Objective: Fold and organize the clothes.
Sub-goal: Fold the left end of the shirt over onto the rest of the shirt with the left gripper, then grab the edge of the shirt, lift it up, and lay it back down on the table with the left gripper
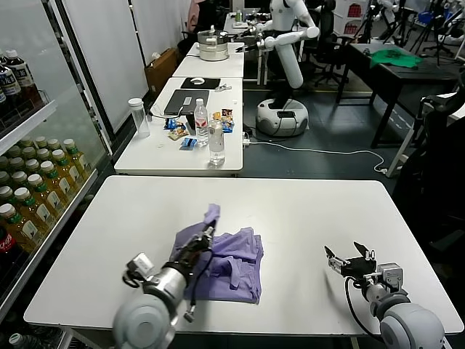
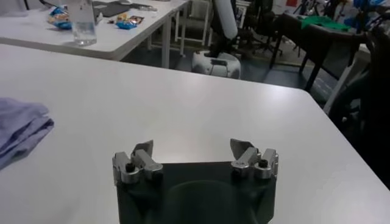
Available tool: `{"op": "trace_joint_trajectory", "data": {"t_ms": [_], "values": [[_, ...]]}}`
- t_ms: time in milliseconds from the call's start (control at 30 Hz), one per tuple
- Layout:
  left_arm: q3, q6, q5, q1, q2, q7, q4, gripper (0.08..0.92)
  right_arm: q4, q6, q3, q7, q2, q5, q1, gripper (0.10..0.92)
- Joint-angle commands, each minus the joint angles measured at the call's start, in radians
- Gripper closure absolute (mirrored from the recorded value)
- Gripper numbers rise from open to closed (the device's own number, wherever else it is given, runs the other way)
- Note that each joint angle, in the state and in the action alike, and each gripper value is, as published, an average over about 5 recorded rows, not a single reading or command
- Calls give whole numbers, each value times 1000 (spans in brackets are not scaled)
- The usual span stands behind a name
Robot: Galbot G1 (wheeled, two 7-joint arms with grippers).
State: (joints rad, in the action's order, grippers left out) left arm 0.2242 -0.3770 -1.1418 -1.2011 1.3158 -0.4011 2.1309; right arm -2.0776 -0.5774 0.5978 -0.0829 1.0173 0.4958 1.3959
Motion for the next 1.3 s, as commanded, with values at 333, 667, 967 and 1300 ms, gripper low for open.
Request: {"op": "trace_joint_trajectory", "data": {"t_ms": [333, 667, 967, 1300], "values": [[-142, -42, 14, 31, 33, 126, -34, 653, 14, 0, -5, 1, 6, -2, -10, 203], [39, 29, 287, -71, -56, 69, -12, 359, 20, 6, -13, 4, 12, -6, -17, 203], [72, 66, 726, -141, -106, 27, -190, 181, 14, 8, -19, 4, 25, -16, -15, 203], [33, 46, 769, -138, -67, 1, -238, 177, -6, 7, 3, 5, 16, -13, 10, 203]]}}
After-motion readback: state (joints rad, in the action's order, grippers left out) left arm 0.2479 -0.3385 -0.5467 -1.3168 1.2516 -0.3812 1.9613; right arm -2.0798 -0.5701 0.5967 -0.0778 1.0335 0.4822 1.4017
